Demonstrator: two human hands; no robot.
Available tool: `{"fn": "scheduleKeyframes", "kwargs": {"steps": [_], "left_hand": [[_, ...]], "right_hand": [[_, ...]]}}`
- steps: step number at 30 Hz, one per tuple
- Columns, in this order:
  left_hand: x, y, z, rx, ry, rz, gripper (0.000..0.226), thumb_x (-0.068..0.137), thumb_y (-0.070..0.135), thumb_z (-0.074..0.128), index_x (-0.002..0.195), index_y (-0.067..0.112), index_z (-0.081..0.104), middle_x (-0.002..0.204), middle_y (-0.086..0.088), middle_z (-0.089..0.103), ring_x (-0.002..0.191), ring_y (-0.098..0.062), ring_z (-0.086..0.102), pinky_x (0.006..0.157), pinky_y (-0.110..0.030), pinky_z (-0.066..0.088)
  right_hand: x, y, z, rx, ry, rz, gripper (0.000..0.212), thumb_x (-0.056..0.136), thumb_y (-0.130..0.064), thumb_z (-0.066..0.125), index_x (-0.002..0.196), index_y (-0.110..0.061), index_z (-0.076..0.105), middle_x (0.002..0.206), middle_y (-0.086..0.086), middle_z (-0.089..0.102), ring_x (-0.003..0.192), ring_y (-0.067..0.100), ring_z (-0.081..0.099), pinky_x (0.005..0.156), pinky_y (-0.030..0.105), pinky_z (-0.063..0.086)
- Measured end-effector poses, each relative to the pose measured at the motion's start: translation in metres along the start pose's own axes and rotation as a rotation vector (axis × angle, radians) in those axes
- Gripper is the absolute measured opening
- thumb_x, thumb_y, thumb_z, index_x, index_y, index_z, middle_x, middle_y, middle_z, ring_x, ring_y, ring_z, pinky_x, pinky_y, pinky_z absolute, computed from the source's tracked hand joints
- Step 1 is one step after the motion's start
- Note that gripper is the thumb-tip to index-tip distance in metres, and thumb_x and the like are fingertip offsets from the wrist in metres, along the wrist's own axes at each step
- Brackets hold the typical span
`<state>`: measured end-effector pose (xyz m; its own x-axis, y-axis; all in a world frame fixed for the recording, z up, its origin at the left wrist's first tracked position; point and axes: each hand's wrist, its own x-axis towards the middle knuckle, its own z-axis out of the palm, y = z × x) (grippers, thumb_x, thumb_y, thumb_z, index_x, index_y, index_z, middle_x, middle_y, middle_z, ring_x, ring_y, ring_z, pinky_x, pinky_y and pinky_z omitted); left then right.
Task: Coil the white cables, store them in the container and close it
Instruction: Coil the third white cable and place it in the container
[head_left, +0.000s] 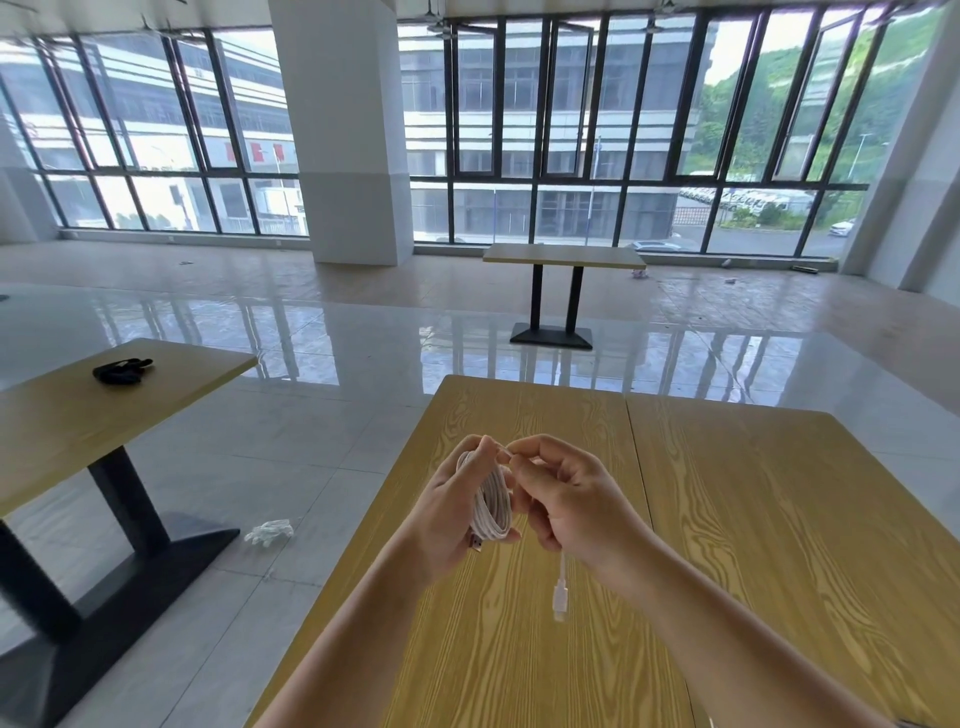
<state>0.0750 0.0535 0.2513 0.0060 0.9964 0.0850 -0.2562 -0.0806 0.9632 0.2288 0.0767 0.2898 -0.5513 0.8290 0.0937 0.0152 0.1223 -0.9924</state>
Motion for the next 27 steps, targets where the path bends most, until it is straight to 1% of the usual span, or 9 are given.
{"fn": "scheduleKeyframes", "kwargs": {"steps": [4, 8, 11, 15, 17, 20, 23, 25, 27], "left_hand": [[-0.001, -0.003, 0.004, 0.018, 0.002, 0.029, 0.054, 0.085, 0.059, 0.057, 0.103, 0.008, 0.053, 0.071, -0.008, 0.06, 0.059, -0.019, 0.06, 0.052, -0.032, 0.05], [-0.001, -0.005, 0.006, -0.033, 0.003, 0.058, 0.043, 0.087, 0.049, 0.059, 0.083, 0.008, 0.047, 0.064, -0.004, 0.055, 0.054, -0.017, 0.055, 0.048, -0.029, 0.046], [0.002, -0.005, 0.007, -0.125, 0.041, 0.058, 0.021, 0.083, 0.026, 0.063, 0.079, 0.012, 0.049, 0.064, -0.005, 0.054, 0.053, -0.017, 0.055, 0.044, -0.027, 0.044], [0.007, -0.003, 0.002, -0.258, 0.152, 0.053, 0.01, 0.074, 0.006, 0.054, 0.079, 0.013, 0.05, 0.07, -0.012, 0.055, 0.055, -0.022, 0.055, 0.039, -0.026, 0.042], [0.008, -0.001, -0.003, -0.332, 0.199, 0.068, 0.011, 0.074, 0.004, 0.052, 0.077, 0.015, 0.051, 0.069, -0.011, 0.056, 0.06, -0.025, 0.057, 0.045, -0.028, 0.045], [0.008, 0.001, -0.011, -0.408, 0.25, 0.088, 0.019, 0.084, 0.005, 0.044, 0.076, 0.019, 0.053, 0.069, -0.008, 0.059, 0.064, -0.024, 0.06, 0.057, -0.035, 0.05], [0.008, 0.002, -0.01, -0.44, 0.215, 0.106, 0.019, 0.086, 0.006, 0.043, 0.077, 0.018, 0.054, 0.071, -0.008, 0.062, 0.069, -0.027, 0.067, 0.072, -0.044, 0.055], [0.009, 0.003, -0.007, -0.435, 0.169, 0.129, 0.011, 0.082, 0.009, 0.047, 0.078, 0.017, 0.054, 0.073, -0.009, 0.066, 0.077, -0.03, 0.07, 0.084, -0.048, 0.052], [0.009, 0.004, -0.004, -0.429, 0.133, 0.151, 0.007, 0.078, 0.011, 0.048, 0.079, 0.016, 0.053, 0.075, -0.01, 0.069, 0.086, -0.032, 0.071, 0.09, -0.05, 0.049]], "right_hand": [[-0.003, 0.003, 0.0, -0.123, -0.038, -0.043, 0.016, 0.1, -0.024, 0.058, 0.101, -0.023, 0.074, 0.059, -0.003, 0.054, 0.043, 0.009, 0.042, 0.043, 0.023, 0.033], [-0.005, 0.004, 0.002, -0.323, -0.051, -0.133, 0.017, 0.098, -0.017, 0.062, 0.104, -0.021, 0.078, 0.061, -0.017, 0.067, 0.047, -0.002, 0.057, 0.049, 0.01, 0.041], [-0.008, 0.004, 0.002, -0.45, -0.057, -0.156, 0.02, 0.098, -0.021, 0.061, 0.106, -0.028, 0.078, 0.076, -0.004, 0.076, 0.049, 0.0, 0.057, 0.052, 0.016, 0.044], [-0.011, 0.014, 0.0, -0.481, -0.137, -0.116, 0.027, 0.102, -0.026, 0.054, 0.123, -0.031, 0.07, 0.065, -0.001, 0.058, 0.048, 0.009, 0.042, 0.046, 0.026, 0.036], [-0.014, 0.017, -0.007, -0.507, -0.171, -0.072, 0.026, 0.102, -0.027, 0.054, 0.124, -0.031, 0.068, 0.069, -0.004, 0.06, 0.051, 0.007, 0.046, 0.048, 0.023, 0.04], [-0.019, 0.021, -0.021, -0.664, -0.189, -0.085, 0.017, 0.1, -0.027, 0.058, 0.102, -0.028, 0.075, 0.074, -0.007, 0.065, 0.061, 0.002, 0.054, 0.062, 0.028, 0.05], [-0.016, 0.03, -0.03, -0.913, -0.075, -0.211, 0.014, 0.095, -0.032, 0.064, 0.102, -0.029, 0.076, 0.088, -0.016, 0.061, 0.083, 0.0, 0.059, 0.081, 0.023, 0.05], [-0.016, 0.031, -0.031, -0.959, -0.026, -0.232, 0.017, 0.095, -0.031, 0.064, 0.105, -0.028, 0.077, 0.083, -0.017, 0.061, 0.076, 0.0, 0.06, 0.073, 0.017, 0.049], [-0.015, 0.029, -0.03, -0.836, -0.019, -0.118, 0.016, 0.097, -0.027, 0.062, 0.105, -0.025, 0.076, 0.072, -0.012, 0.066, 0.057, 0.0, 0.058, 0.057, 0.015, 0.046]]}}
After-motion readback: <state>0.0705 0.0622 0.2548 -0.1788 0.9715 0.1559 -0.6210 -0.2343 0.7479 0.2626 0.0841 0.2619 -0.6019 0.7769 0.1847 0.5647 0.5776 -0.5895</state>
